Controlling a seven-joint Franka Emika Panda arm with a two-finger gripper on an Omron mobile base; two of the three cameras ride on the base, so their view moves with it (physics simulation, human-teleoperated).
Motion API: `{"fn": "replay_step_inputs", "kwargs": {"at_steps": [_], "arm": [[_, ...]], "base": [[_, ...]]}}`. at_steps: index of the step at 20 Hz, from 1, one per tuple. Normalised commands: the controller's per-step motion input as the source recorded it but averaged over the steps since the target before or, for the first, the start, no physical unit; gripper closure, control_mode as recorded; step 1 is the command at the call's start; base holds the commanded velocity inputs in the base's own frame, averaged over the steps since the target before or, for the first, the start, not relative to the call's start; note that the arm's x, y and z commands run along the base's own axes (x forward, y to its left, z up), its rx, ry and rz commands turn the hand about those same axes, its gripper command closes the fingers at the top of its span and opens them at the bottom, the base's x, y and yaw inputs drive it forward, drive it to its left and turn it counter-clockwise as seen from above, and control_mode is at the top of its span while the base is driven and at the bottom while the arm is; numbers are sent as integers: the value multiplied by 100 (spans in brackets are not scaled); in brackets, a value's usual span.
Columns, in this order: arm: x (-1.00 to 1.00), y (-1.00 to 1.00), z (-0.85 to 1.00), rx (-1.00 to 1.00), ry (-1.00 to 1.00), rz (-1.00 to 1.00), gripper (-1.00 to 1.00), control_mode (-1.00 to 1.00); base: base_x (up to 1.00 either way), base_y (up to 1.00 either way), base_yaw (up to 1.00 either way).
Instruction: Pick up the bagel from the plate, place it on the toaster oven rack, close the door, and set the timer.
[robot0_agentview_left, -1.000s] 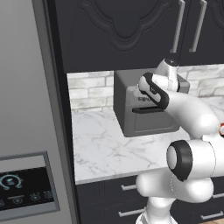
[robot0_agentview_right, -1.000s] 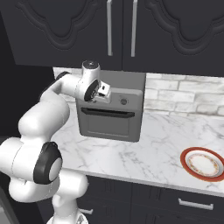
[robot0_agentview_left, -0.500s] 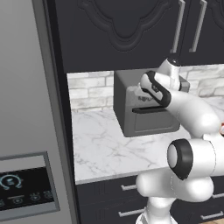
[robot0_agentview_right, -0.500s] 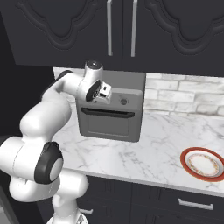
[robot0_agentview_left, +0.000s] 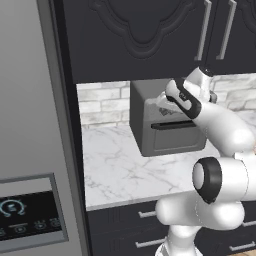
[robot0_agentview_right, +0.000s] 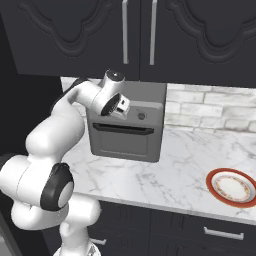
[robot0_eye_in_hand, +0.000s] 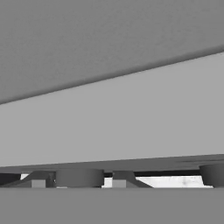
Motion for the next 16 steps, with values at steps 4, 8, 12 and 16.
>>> {"fn": "replay_step_inputs", "kwargs": {"at_steps": [4, 8, 12, 16], "arm": [[-2, -36, -34, 36, -1, 0, 100, -100], [-26, -44, -37, 31, -1, 0, 100, -100], [-29, -12, -19, 10, -4, 0, 100, -100], [-49, 1, 44, -9, -21, -6, 100, -100]], "base": [[0, 0, 0], [0, 0, 0], [0, 0, 0], [0, 0, 0]]}}
